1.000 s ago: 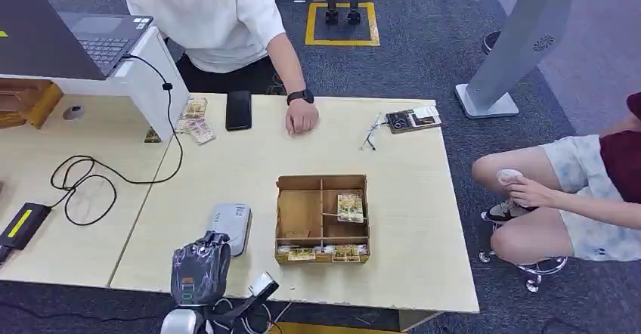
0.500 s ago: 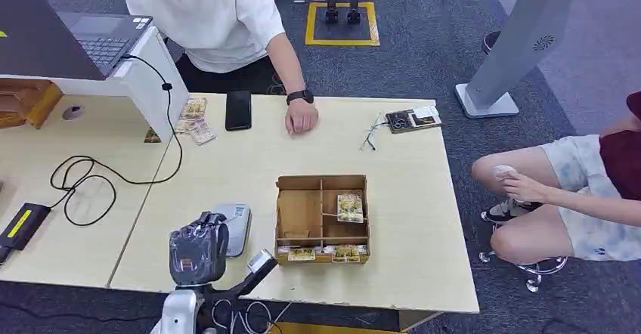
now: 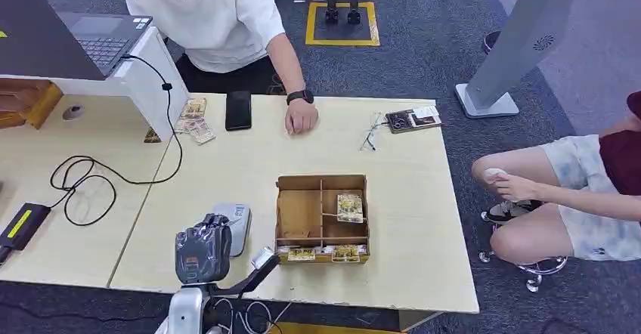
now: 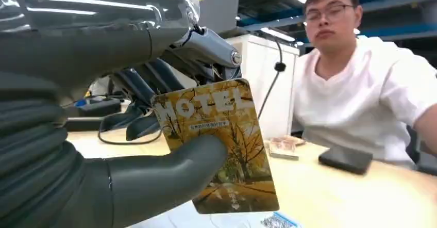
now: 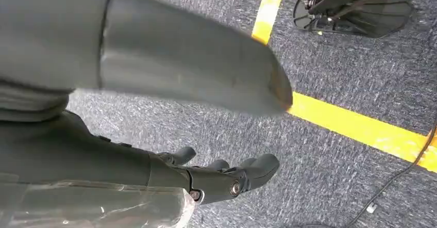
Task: Pass the card to the sensor for recognition and then transmit it.
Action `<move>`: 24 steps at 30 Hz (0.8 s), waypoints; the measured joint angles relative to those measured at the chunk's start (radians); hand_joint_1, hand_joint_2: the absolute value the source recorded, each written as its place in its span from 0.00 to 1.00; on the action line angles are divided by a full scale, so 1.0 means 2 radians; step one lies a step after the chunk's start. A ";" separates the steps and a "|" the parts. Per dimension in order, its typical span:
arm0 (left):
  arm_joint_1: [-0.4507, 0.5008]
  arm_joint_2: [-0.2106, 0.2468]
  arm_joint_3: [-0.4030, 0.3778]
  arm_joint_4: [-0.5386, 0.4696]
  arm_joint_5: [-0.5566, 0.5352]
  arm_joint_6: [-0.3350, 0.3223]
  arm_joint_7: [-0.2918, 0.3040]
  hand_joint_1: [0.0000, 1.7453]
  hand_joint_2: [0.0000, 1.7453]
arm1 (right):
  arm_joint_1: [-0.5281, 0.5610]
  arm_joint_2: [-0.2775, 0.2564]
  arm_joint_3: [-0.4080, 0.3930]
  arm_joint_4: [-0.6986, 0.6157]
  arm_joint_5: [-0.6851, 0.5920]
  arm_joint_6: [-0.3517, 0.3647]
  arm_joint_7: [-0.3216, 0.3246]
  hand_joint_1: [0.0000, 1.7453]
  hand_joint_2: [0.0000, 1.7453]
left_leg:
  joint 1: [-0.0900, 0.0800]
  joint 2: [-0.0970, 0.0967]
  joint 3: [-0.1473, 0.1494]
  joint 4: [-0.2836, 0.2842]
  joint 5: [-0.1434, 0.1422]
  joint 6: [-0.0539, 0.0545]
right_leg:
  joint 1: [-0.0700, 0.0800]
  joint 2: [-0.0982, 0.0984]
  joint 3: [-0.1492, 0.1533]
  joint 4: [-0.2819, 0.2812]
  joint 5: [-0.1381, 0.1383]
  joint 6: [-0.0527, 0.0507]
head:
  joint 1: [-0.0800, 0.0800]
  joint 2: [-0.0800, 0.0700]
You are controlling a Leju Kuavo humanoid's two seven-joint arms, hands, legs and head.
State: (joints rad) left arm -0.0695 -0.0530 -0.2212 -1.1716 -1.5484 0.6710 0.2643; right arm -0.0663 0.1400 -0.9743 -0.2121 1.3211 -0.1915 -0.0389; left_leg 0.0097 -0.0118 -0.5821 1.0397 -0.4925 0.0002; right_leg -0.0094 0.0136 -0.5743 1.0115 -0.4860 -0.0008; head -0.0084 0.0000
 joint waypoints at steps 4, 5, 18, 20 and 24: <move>-0.010 0.001 -0.006 0.028 -0.001 0.000 0.013 1.00 1.00 | -0.001 0.000 0.000 0.000 0.000 0.001 0.000 0.00 1.00 | 0.000 0.000 0.000 0.000 0.000 0.000 | 0.000 0.000 0.000 0.000 0.000 0.000 | 0.000 0.000; -0.013 0.001 -0.006 0.032 -0.001 0.000 0.014 1.00 1.00 | -0.001 0.000 0.000 0.000 0.000 0.001 0.000 0.00 1.00 | 0.000 0.000 0.000 0.000 0.000 0.000 | 0.000 0.000 0.000 0.000 0.000 0.000 | 0.000 0.000; -0.041 0.003 -0.012 0.088 -0.001 0.000 0.064 1.00 1.00 | -0.001 0.000 0.000 0.000 0.000 0.002 0.004 0.00 1.00 | 0.000 0.000 0.000 0.000 0.000 0.000 | 0.000 0.000 0.000 0.000 0.000 0.000 | 0.000 0.000; -0.047 0.005 -0.012 0.101 -0.001 0.000 0.070 1.00 1.00 | -0.001 0.000 0.000 0.000 0.000 0.002 0.004 0.00 1.00 | 0.000 0.000 0.000 0.000 0.000 0.000 | 0.000 0.000 0.000 0.000 0.000 0.000 | 0.000 0.000; -0.056 0.006 -0.008 0.121 -0.002 0.000 0.070 1.00 1.00 | -0.001 0.000 0.000 0.000 0.000 0.002 0.004 0.00 1.00 | 0.000 0.000 0.000 0.000 0.000 0.000 | 0.000 0.000 0.001 0.000 0.000 0.000 | 0.000 0.000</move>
State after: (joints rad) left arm -0.1807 -0.0408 -0.2381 -0.9293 -1.5515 0.6710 0.4044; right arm -0.0688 0.1392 -0.9743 -0.2121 1.3207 -0.1881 -0.0313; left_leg 0.0097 -0.0120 -0.5811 1.0396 -0.4924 0.0002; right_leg -0.0094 0.0133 -0.5727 1.0117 -0.4860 -0.0009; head -0.0088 0.0000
